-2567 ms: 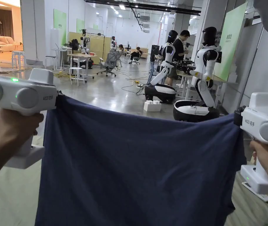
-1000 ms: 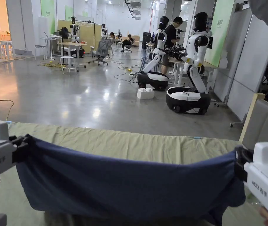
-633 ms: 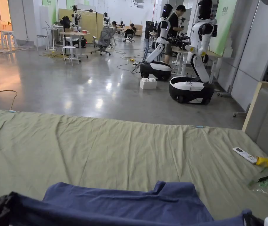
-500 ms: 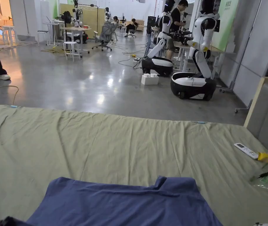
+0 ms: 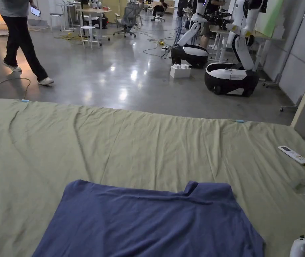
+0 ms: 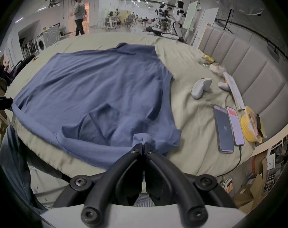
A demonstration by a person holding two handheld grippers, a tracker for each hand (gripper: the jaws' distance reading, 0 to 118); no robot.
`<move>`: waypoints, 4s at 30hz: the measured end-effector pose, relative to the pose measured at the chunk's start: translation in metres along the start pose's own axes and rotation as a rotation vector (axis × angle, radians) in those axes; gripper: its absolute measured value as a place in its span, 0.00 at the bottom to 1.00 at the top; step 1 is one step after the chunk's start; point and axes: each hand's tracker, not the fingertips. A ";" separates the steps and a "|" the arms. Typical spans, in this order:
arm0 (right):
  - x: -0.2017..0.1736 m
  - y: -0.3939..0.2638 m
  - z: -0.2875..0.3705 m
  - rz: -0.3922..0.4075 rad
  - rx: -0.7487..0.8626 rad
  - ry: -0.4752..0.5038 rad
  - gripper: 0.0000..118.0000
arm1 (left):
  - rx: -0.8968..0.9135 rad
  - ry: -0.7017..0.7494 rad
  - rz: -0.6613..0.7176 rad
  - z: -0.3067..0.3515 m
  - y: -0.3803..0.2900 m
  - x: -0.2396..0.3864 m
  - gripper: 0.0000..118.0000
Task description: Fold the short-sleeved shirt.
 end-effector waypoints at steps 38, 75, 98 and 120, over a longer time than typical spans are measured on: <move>-0.053 0.139 0.072 -0.146 0.888 -0.090 0.01 | 0.786 0.023 0.018 0.058 0.123 0.086 0.01; -0.019 0.072 0.034 -0.200 0.464 -0.048 0.07 | -0.153 0.041 0.185 -0.022 -0.002 0.005 0.08; 0.010 -0.015 -0.033 -0.227 -0.116 0.067 0.25 | -0.088 0.013 0.183 -0.013 -0.011 -0.001 0.06; 0.011 0.046 0.021 -0.170 0.072 0.030 0.08 | 0.119 -0.034 0.208 0.010 0.029 -0.013 0.06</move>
